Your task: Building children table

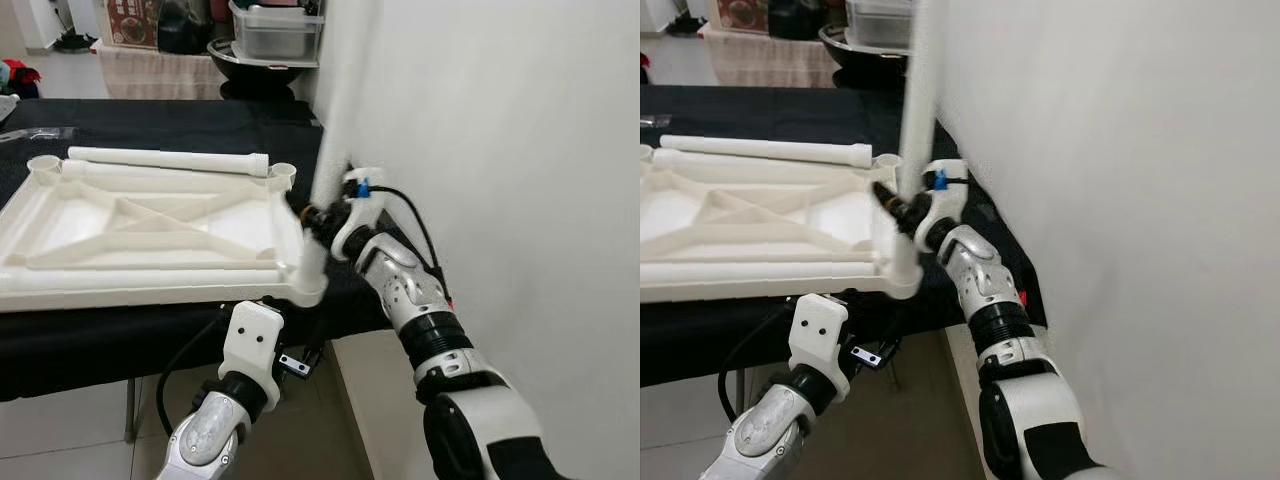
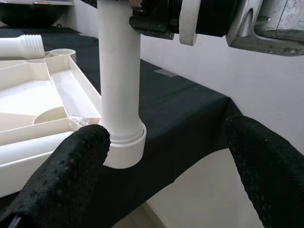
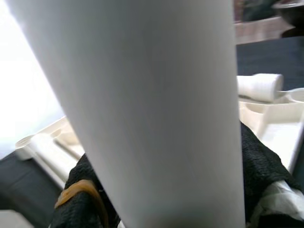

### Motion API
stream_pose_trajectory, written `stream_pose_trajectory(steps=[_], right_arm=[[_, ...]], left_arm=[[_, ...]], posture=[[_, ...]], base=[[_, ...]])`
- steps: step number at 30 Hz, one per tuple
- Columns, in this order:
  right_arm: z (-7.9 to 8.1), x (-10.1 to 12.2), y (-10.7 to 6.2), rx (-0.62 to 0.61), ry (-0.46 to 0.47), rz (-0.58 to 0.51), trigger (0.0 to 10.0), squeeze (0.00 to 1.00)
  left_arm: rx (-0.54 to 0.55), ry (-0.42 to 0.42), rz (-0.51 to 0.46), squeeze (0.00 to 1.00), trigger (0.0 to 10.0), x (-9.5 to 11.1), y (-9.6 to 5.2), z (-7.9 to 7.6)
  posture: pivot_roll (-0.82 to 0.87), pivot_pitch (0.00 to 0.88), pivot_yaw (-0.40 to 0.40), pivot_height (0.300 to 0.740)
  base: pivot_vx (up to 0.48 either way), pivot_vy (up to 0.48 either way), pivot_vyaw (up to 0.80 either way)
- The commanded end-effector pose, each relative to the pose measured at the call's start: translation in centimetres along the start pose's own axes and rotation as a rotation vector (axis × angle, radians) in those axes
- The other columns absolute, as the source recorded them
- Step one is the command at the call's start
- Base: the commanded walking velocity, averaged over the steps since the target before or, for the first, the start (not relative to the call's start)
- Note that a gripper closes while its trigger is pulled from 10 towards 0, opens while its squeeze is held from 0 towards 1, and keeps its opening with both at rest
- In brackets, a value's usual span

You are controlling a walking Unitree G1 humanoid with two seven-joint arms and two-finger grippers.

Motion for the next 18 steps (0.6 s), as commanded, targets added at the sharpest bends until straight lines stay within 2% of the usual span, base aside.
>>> stream_pose_trajectory(steps=[1,2,5,7,10,11,13,14,16,18], right_arm=[[0.2,-0.2,-0.2,0.036,0.013,0.004,10.0,0.00],[0.2,-0.2,-0.2,0.045,0.016,0.004,10.0,0.00],[0.9,-0.1,-1.0,0.214,0.018,0.038,10.0,0.00],[1.0,-0.1,-1.2,0.241,0.020,0.043,10.0,0.00],[2.9,-0.9,-2.1,0.468,0.038,0.094,10.0,0.00],[3.4,-1.2,-2.3,0.506,0.040,0.102,3.0,0.00],[3.5,-1.4,-2.4,0.518,0.040,0.104,3.0,0.00],[3.5,-1.6,-2.3,0.503,0.033,0.107,0.0,0.00],[3.4,-1.7,-2.1,0.487,0.028,0.107,0.0,0.00],[2.5,-1.8,-1.1,0.323,-0.020,0.098,0.0,0.00]], left_arm=[[-0.004,-0.007,0.009,0.00,10.0,-0.3,-0.1,-0.3],[-0.004,-0.007,0.009,0.00,10.0,-0.3,-0.1,-0.3],[-0.007,-0.006,0.006,0.00,10.0,-0.2,0.0,-0.4],[-0.007,-0.006,0.006,0.00,10.0,-0.2,0.0,-0.4],[-0.009,-0.007,0.003,0.00,10.0,-0.2,0.0,-0.4],[-0.010,-0.006,0.003,0.00,10.0,-0.2,0.0,-0.4],[-0.010,-0.006,0.003,0.00,10.0,-0.2,0.0,-0.5],[-0.011,-0.007,0.003,0.00,10.0,-0.2,0.1,-0.5],[-0.011,-0.006,0.003,0.00,10.0,-0.2,0.1,-0.5],[-0.009,-0.006,0.003,0.00,10.0,-0.2,0.1,-0.4]], posture=[[0.08,0.068,-0.143,0.740],[0.08,0.068,-0.143,0.740],[0.08,0.064,-0.141,0.740],[0.08,0.064,-0.141,0.740],[0.08,0.059,-0.142,0.740],[0.08,0.056,-0.142,0.740],[0.08,0.056,-0.142,0.740],[0.08,0.056,-0.144,0.740],[0.08,0.056,-0.144,0.740],[0.08,0.057,-0.143,0.740]], base=[[0.000,0.000,0.00],[0.000,0.000,0.00],[0.000,0.000,0.00],[0.000,0.000,0.00],[0.000,0.000,0.00],[0.000,0.000,0.00],[0.000,0.000,0.00],[0.000,0.000,0.00],[0.000,0.000,0.00],[0.000,0.000,0.00]])
Point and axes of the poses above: a point about 5 cm out from each wrist's last joint towards the gripper, its own y axis pointing out of the wrist towards the gripper, its own x axis along the axis of the wrist's last joint, z = x × y, the point moved 1 cm from there along y, pointing out of the wrist towards the gripper, and after that the axes turned 1 degree about -y, right-handed, at the moved point
